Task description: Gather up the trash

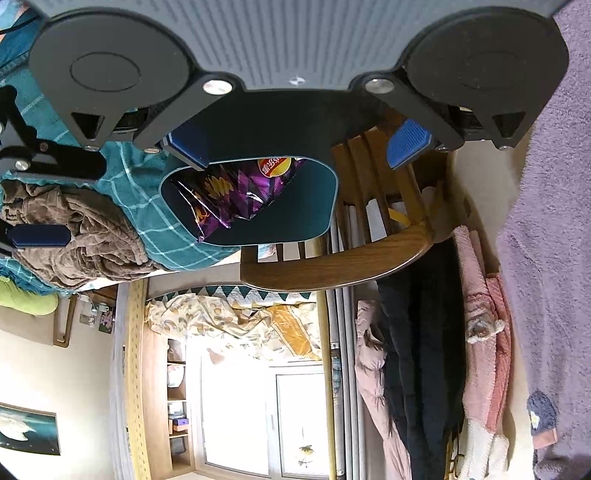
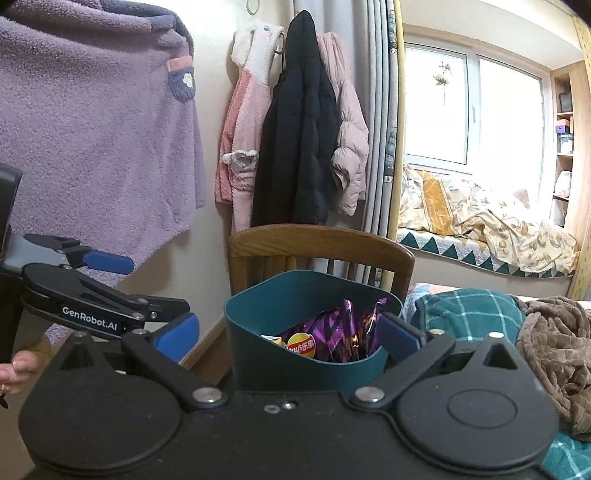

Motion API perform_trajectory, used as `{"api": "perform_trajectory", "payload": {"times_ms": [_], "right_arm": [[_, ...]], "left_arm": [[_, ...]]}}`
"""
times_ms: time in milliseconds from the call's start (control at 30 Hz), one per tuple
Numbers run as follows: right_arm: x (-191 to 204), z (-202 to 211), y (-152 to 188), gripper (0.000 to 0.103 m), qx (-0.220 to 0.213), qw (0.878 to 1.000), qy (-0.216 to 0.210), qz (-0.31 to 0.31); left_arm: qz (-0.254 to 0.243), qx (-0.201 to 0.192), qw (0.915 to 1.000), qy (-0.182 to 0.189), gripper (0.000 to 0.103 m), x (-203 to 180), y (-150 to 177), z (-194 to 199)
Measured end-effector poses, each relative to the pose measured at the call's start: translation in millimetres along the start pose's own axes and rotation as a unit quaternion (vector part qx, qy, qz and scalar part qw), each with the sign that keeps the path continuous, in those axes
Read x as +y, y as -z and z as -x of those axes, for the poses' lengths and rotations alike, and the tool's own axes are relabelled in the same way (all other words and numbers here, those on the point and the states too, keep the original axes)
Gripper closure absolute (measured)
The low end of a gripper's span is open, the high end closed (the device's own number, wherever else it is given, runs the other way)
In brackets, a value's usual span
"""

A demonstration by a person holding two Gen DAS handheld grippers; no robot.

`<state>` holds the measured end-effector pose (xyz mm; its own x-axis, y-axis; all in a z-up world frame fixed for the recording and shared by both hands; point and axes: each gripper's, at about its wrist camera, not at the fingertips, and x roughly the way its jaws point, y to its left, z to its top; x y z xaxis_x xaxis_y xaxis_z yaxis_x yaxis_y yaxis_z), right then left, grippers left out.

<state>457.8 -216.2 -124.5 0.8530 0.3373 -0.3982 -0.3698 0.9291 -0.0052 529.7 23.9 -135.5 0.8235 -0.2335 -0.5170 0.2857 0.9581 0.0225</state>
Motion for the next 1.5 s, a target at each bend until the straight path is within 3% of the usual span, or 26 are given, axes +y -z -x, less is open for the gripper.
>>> {"api": "perform_trajectory", "payload": {"times_ms": [200,867,1500], "right_arm": [[-1,3,-5,0.000,0.015,1.000,0.001,-0.012],[3,5,-24,0.000,0.022,0.999,0.022,-0.009],[11,0,-36,0.000,0.013,1.000,0.010,-0.003]], "left_arm": [[0.008,0.018,0.9998,-0.001,0.000,-1,-6,4],[0.019,-0.011,0.9997,-0.015,0.000,8,-26,28],[0.015,-0.018,0.9995,-0.023,0.000,11,-27,27]]}}
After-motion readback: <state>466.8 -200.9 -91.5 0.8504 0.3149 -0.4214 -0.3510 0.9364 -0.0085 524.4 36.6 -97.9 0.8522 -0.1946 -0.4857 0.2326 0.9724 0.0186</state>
